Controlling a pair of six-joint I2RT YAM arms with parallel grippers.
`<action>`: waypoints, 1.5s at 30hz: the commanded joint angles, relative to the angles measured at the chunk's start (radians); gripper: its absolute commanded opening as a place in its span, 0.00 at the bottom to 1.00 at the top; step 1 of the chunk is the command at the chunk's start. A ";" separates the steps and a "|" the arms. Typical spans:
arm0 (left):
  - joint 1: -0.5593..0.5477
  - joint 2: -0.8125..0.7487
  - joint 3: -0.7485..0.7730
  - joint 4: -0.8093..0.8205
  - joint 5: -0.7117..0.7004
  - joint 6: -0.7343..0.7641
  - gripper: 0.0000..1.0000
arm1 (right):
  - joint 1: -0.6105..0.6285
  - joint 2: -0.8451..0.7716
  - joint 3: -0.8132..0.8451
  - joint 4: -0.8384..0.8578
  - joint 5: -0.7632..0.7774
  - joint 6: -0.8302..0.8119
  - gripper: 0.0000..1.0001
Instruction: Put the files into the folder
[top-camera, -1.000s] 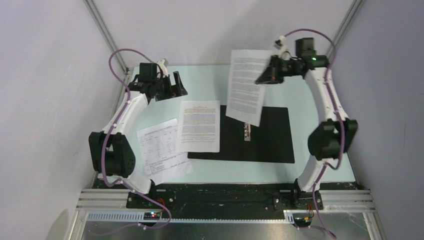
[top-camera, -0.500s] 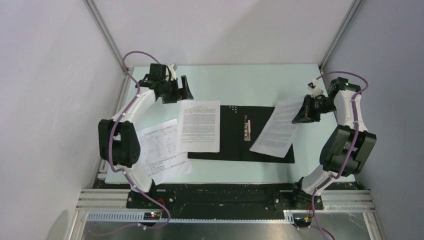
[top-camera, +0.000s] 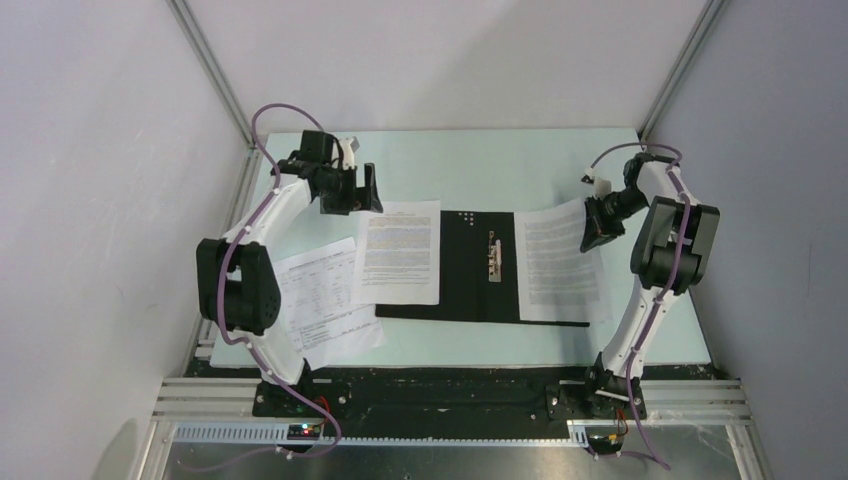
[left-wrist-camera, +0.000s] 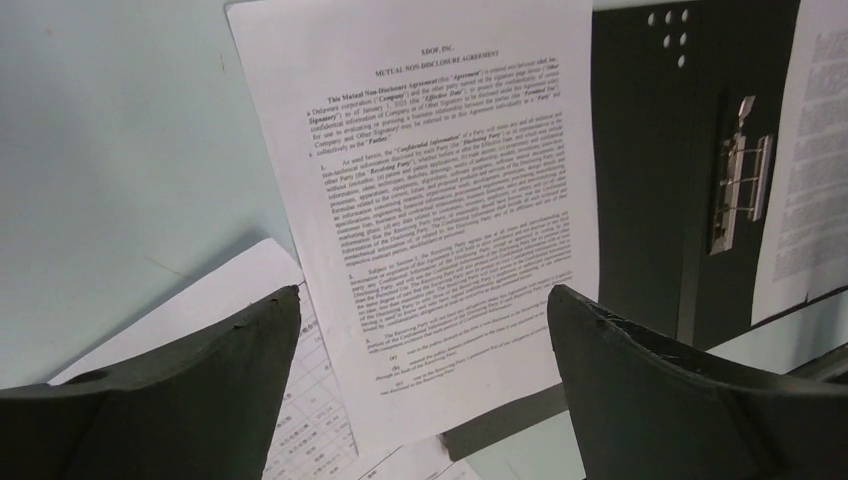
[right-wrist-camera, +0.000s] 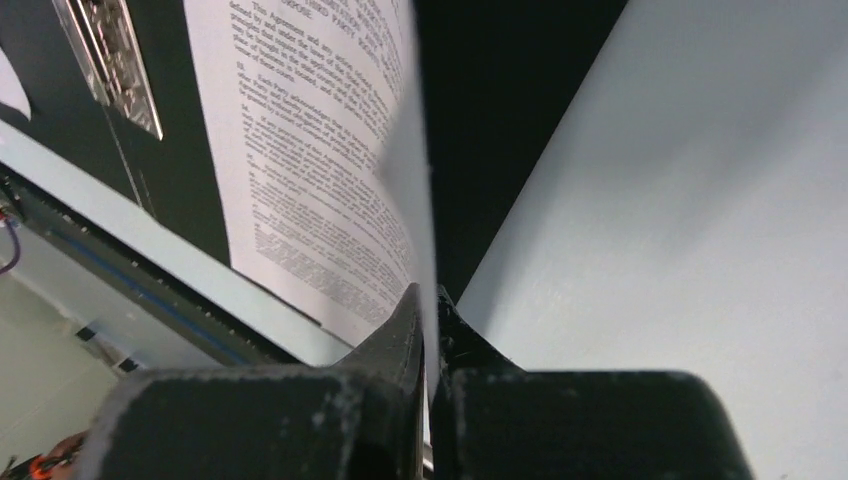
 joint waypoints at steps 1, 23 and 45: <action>-0.002 -0.063 0.009 -0.045 -0.034 0.065 0.97 | 0.021 0.040 0.077 0.046 -0.046 -0.030 0.00; -0.002 -0.033 0.042 -0.089 -0.089 0.114 0.97 | 0.074 0.125 0.110 0.045 -0.292 -0.134 0.00; -0.002 -0.032 0.024 -0.089 -0.088 0.107 0.98 | 0.104 0.122 0.079 -0.013 -0.204 -0.013 0.00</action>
